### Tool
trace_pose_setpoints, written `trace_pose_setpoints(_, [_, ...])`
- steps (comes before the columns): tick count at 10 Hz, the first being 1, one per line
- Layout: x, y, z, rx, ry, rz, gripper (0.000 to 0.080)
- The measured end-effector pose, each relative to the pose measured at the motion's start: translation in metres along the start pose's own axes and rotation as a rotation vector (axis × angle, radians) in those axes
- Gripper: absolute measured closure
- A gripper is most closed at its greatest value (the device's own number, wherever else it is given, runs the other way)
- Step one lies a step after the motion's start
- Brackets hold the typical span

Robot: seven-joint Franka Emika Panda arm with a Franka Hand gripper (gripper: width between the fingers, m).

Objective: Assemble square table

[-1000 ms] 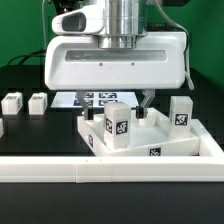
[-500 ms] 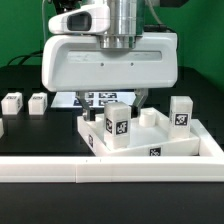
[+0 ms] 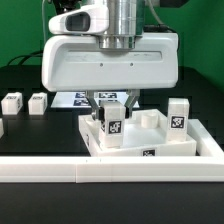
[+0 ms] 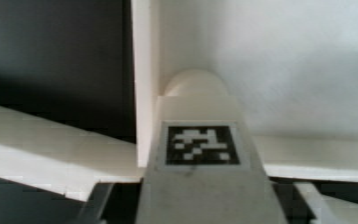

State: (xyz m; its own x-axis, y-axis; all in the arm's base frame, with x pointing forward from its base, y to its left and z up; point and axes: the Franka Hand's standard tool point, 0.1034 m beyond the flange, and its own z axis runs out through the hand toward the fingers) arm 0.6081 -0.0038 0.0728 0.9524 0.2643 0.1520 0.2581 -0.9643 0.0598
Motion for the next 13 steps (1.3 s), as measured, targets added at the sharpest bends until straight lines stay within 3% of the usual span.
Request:
trace_pose_setpoints(5, [-0.001,-0.002,0.001,0.004,0.008,0.391,0.0508])
trace_pose_setpoints(9, [0.001,-0.015,0.002,0.011,0.006,0.778,0.0508])
trace_pose_setpoints(13, [0.001,-0.018,0.002,0.021,0.001,1.141,0.0508])
